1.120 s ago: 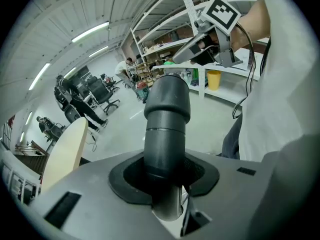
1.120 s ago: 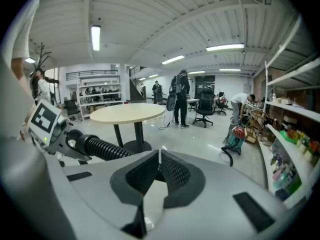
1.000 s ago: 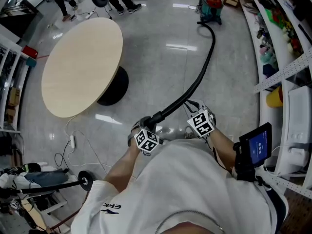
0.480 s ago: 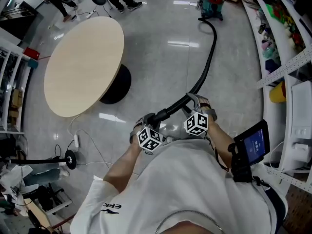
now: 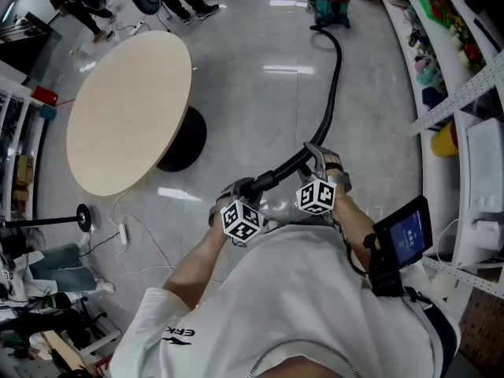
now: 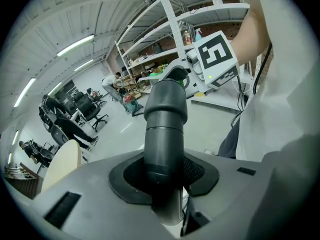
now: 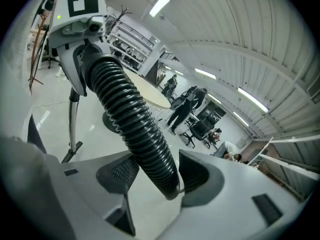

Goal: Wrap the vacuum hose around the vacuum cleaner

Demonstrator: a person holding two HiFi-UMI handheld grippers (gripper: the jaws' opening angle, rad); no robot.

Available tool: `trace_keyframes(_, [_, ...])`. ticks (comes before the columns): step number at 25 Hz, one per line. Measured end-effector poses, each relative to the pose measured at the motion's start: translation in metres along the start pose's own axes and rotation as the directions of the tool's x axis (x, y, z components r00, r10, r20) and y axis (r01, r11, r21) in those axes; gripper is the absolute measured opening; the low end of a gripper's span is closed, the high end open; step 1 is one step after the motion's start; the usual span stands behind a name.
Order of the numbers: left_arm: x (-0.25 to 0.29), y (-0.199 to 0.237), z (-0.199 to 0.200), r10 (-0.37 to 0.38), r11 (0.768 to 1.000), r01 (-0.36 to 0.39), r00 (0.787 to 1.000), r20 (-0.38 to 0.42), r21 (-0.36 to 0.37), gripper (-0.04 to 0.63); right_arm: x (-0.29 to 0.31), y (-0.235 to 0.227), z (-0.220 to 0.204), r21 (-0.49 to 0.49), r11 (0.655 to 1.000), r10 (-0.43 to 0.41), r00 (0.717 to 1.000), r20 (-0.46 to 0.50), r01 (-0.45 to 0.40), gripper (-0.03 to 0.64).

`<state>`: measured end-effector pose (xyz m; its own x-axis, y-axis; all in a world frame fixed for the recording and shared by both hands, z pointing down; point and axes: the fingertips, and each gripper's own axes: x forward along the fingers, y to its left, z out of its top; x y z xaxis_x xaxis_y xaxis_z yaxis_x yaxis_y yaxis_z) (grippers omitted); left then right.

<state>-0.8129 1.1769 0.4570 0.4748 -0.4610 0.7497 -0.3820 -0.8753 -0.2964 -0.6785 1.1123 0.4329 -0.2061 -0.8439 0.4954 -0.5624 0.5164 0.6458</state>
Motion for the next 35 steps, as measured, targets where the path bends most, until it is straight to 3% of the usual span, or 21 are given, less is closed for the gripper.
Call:
trace_keyframes(14, [0.040,-0.006,0.083,-0.104,0.985,0.093,0.992,0.074,0.148,0.124,-0.036,-0.064,-0.065,0.092,0.985,-0.140,0.986,-0.096,0.148,0.218])
trace_keyframes(35, [0.140,-0.028,0.258,-0.239,0.931,0.188,0.962,0.132,0.312,0.124,-0.081,-0.200,-0.204,0.169,0.934,-0.273,0.932,-0.237,0.316,0.213])
